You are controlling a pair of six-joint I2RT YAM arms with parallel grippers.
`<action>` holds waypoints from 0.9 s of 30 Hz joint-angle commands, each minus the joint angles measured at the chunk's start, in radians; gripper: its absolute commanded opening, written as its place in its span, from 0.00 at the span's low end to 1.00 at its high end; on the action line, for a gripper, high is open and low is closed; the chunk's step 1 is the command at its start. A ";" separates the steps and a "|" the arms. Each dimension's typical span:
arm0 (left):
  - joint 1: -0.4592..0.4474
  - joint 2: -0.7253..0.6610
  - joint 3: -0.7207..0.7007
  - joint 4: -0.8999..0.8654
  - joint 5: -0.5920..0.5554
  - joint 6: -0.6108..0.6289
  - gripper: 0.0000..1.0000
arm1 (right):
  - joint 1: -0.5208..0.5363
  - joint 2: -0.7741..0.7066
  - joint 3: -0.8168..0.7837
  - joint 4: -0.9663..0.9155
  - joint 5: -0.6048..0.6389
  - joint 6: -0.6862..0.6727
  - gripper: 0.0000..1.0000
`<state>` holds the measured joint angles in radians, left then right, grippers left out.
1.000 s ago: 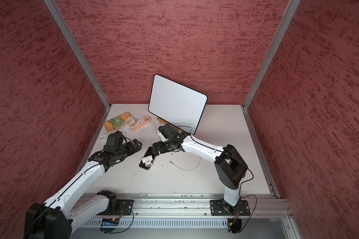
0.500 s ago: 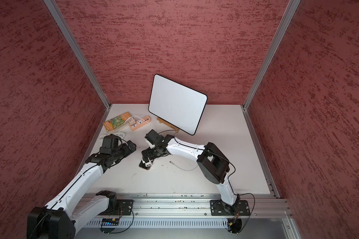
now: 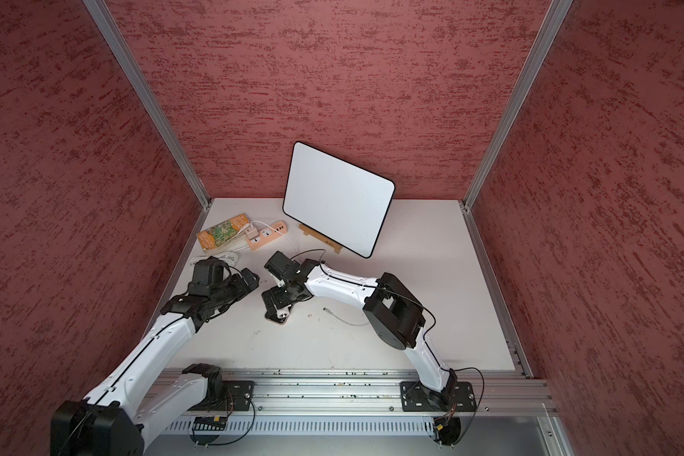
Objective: Plug the charging cable into the phone
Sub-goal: Pick up the distractor from the center of the board.
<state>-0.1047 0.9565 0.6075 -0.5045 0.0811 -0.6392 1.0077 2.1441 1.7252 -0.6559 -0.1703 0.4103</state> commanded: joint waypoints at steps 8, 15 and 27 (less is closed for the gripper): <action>0.011 -0.013 -0.012 0.018 0.016 0.002 1.00 | 0.018 0.055 0.059 -0.040 0.104 0.017 0.99; 0.015 -0.013 -0.014 0.026 0.026 0.003 1.00 | 0.031 0.099 0.118 -0.075 0.138 0.027 0.99; 0.015 -0.022 -0.019 0.028 0.038 0.002 1.00 | 0.038 0.139 0.160 -0.132 0.180 0.042 0.82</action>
<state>-0.0990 0.9482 0.6010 -0.4976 0.1081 -0.6392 1.0382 2.2589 1.8580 -0.7586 -0.0238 0.4408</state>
